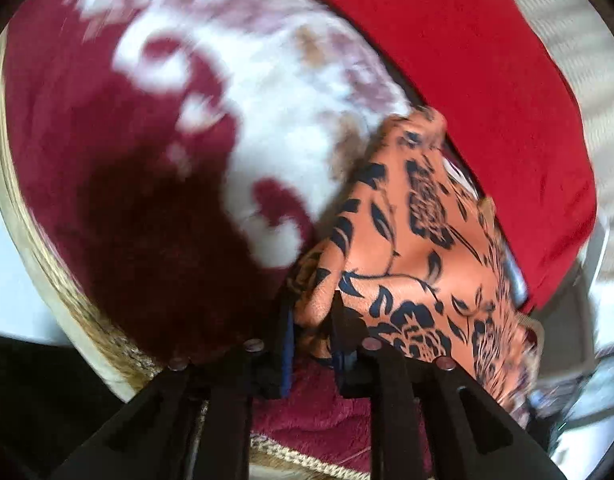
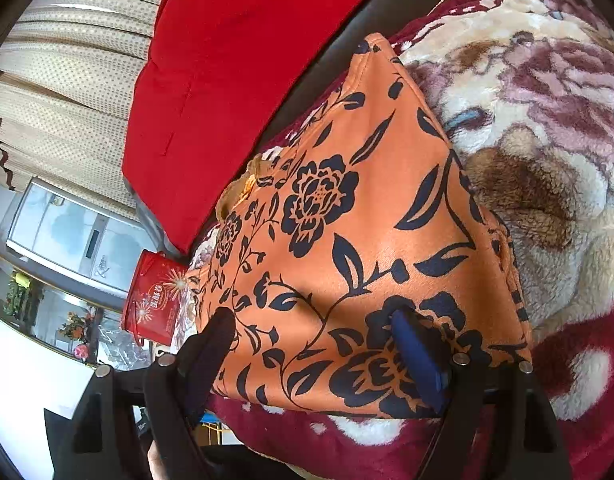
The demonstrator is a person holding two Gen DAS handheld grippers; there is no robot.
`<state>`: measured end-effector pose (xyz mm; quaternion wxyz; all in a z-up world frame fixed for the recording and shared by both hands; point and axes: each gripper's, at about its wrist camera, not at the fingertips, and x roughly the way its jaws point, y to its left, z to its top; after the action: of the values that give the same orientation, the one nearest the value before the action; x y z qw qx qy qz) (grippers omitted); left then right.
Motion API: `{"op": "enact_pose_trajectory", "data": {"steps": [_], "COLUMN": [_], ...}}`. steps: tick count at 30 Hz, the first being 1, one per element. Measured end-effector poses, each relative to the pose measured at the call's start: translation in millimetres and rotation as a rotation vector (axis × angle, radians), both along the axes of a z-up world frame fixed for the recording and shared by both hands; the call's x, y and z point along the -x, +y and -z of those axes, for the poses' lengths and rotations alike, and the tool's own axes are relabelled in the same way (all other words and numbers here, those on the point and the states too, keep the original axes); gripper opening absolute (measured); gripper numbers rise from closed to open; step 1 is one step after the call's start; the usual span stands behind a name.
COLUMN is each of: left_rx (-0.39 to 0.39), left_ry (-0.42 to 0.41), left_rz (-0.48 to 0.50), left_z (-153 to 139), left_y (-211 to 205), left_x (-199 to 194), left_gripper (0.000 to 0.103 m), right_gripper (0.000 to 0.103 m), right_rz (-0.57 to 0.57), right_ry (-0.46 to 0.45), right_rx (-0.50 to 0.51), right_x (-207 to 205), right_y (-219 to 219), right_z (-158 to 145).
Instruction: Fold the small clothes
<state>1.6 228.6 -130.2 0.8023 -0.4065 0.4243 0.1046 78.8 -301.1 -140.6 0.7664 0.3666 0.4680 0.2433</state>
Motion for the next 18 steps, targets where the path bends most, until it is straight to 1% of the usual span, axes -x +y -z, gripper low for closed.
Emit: {"op": "enact_pose_trajectory", "data": {"steps": [1, 2, 3, 4, 5, 7, 8, 9, 10, 11, 12, 13, 14, 15, 16, 18], "left_rx": [-0.058, -0.098, -0.148, -0.211, -0.242, -0.286, -0.301, -0.331, -0.356, -0.362, -0.354, -0.357, -0.358, -0.329, -0.308, -0.322], "left_ry": [0.02, 0.012, -0.018, -0.054, -0.075, -0.118, -0.117, -0.089, -0.069, -0.046, -0.002, 0.042, 0.054, 0.076, 0.086, 0.092], "left_rz": [0.028, 0.042, 0.048, 0.058, 0.079, 0.124, 0.141, 0.165, 0.18, 0.217, 0.254, 0.267, 0.267, 0.258, 0.247, 0.204], "left_z": [-14, -25, -41, -57, -66, -83, -87, -86, -81, -74, -64, -52, -48, -40, -35, -25], "left_y": [-5, -8, -10, -13, -14, -11, -8, -4, -1, 0, 2, 6, 8, 15, 21, 30], "left_x": [-2, -2, -1, -4, -9, -38, -54, -82, -99, -122, -144, -168, -178, -192, -198, -204], "left_gripper": [0.04, 0.054, 0.062, 0.065, 0.071, 0.073, 0.073, 0.073, 0.073, 0.073, 0.071, 0.066, 0.04, 0.005, 0.006, 0.007], "right_gripper": [0.083, 0.083, 0.083, 0.083, 0.083, 0.083, 0.083, 0.083, 0.083, 0.083, 0.083, 0.083, 0.083, 0.083, 0.083, 0.083], "right_rz": [-0.001, -0.002, -0.002, 0.0, 0.001, -0.004, -0.007, -0.011, -0.015, -0.018, -0.02, -0.022, -0.026, -0.029, -0.033, -0.041], "right_ry": [0.001, 0.003, 0.006, 0.009, 0.01, 0.011, 0.009, 0.008, 0.008, 0.009, 0.011, 0.013, 0.014, 0.015, 0.017, 0.016], "right_rx": [-0.006, -0.014, -0.021, -0.029, -0.034, -0.033, -0.031, -0.031, -0.031, -0.034, -0.042, -0.045, -0.047, -0.049, -0.052, -0.059], "right_x": [0, -1, -1, -2, -2, -2, -2, -1, -1, -1, -2, -2, -2, -2, -3, -4], "right_y": [-1, -2, -3, -4, -5, -5, -4, -4, -4, -5, -6, -6, -6, -6, -7, -8], "right_z": [0, 1, 2, 2, 2, 2, 2, 1, 1, 1, 2, 2, 2, 3, 3, 4]}}
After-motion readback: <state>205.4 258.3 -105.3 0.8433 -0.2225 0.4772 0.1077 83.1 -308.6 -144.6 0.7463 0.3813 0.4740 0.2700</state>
